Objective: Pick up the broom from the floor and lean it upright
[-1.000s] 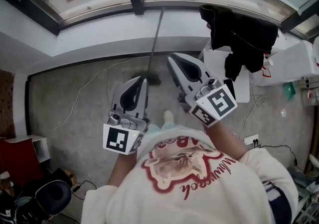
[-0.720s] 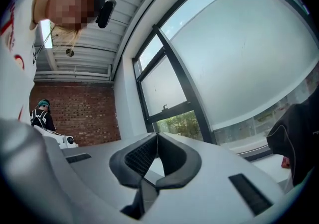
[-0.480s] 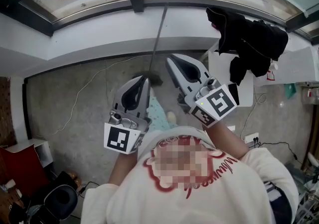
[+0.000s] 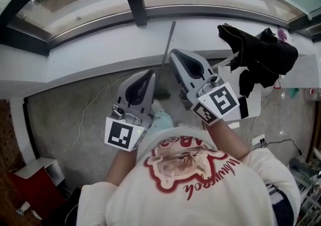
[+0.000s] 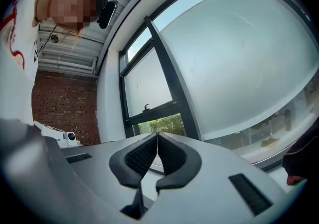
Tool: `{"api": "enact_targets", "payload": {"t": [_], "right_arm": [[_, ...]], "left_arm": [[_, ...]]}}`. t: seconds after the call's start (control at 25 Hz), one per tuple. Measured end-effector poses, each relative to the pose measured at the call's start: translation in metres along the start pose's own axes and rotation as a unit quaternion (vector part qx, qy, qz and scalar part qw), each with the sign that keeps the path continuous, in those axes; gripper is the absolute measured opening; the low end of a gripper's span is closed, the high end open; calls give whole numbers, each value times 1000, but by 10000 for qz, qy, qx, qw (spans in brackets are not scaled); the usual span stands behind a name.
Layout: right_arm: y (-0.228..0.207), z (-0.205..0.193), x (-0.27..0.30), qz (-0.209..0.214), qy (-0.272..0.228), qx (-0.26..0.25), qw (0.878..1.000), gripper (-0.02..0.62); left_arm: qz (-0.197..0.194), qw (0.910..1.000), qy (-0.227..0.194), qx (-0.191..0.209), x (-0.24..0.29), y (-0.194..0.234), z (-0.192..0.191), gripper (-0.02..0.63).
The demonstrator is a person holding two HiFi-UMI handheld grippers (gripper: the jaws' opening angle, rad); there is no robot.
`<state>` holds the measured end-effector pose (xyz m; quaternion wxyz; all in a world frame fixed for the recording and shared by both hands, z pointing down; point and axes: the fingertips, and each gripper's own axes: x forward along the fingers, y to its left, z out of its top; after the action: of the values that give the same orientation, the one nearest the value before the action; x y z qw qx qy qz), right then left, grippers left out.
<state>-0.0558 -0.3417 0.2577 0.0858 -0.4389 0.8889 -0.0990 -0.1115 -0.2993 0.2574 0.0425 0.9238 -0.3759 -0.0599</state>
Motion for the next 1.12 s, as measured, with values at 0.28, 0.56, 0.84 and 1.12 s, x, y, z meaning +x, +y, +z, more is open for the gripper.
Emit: {"api": "enact_targets", "payload": {"t": [0.28, 0.56, 0.84, 1.12], "right_arm": [[-29, -14, 43, -373, 75, -119, 9992, 25], [-65, -49, 56, -508, 289, -36, 9983, 25], [-117, -117, 75, -676, 810, -1000, 9894, 26], [-178, -229, 79, -720, 1588, -892, 9806, 29]], "left_arm": [[-129, 9994, 236, -202, 33, 54, -24, 21], [0, 9980, 385, -492, 59, 78, -49, 21], [107, 9960, 581, -673, 77, 94, -105, 21], [181, 9926, 798, -899, 93, 101, -165, 21]]}}
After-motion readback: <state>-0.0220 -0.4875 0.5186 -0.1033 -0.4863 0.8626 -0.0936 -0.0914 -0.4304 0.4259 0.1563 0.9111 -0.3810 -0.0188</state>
